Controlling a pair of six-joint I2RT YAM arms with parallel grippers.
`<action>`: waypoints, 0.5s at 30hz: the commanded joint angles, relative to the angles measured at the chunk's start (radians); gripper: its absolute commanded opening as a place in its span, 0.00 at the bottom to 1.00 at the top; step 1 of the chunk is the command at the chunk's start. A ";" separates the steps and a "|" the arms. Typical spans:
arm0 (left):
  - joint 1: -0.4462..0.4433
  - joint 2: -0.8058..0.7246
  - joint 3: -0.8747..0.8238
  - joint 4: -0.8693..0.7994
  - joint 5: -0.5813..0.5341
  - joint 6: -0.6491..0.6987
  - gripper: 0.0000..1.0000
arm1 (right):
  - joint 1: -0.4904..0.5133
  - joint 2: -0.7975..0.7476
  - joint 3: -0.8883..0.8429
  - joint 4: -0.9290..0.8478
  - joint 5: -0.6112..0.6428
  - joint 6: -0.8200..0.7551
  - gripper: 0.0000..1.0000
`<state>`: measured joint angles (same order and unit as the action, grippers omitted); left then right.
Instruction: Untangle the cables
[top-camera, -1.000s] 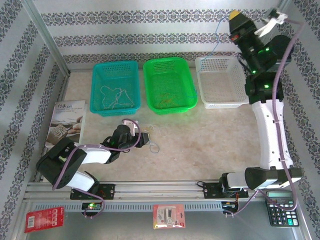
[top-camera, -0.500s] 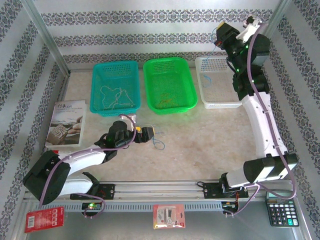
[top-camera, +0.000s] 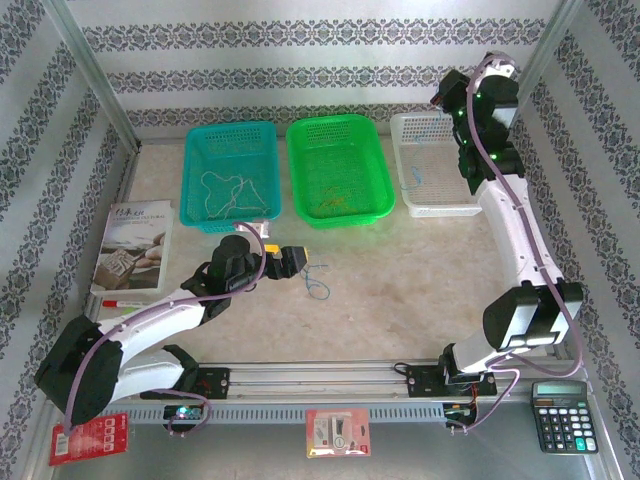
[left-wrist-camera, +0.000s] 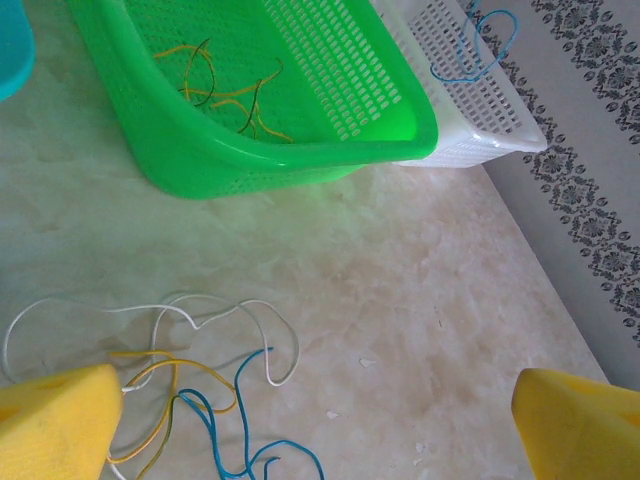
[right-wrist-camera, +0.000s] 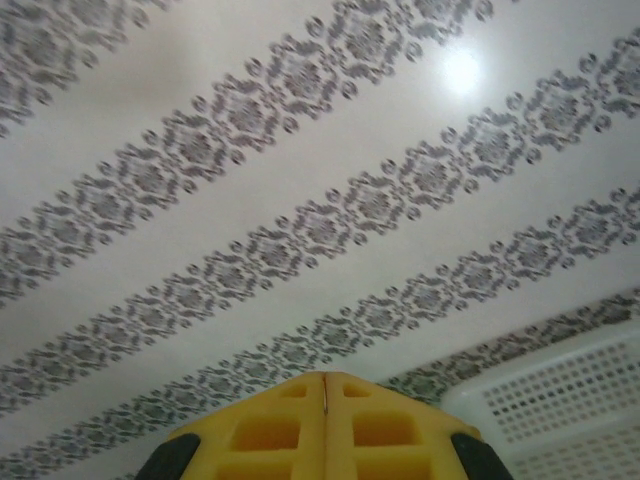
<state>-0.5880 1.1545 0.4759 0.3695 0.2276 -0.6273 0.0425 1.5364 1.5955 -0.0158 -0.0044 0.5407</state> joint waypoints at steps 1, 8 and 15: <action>-0.007 -0.011 0.025 -0.043 -0.012 0.028 1.00 | -0.012 0.009 -0.032 0.025 0.062 -0.041 0.00; -0.007 0.002 0.030 -0.032 -0.001 0.017 1.00 | -0.007 0.009 -0.152 0.065 0.061 -0.021 0.00; -0.007 -0.012 0.027 -0.045 -0.003 0.015 1.00 | 0.001 0.013 -0.274 0.097 0.071 -0.021 0.00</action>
<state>-0.5880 1.1549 0.4774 0.3470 0.2279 -0.6250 0.0414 1.5455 1.3575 0.0292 0.0380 0.5236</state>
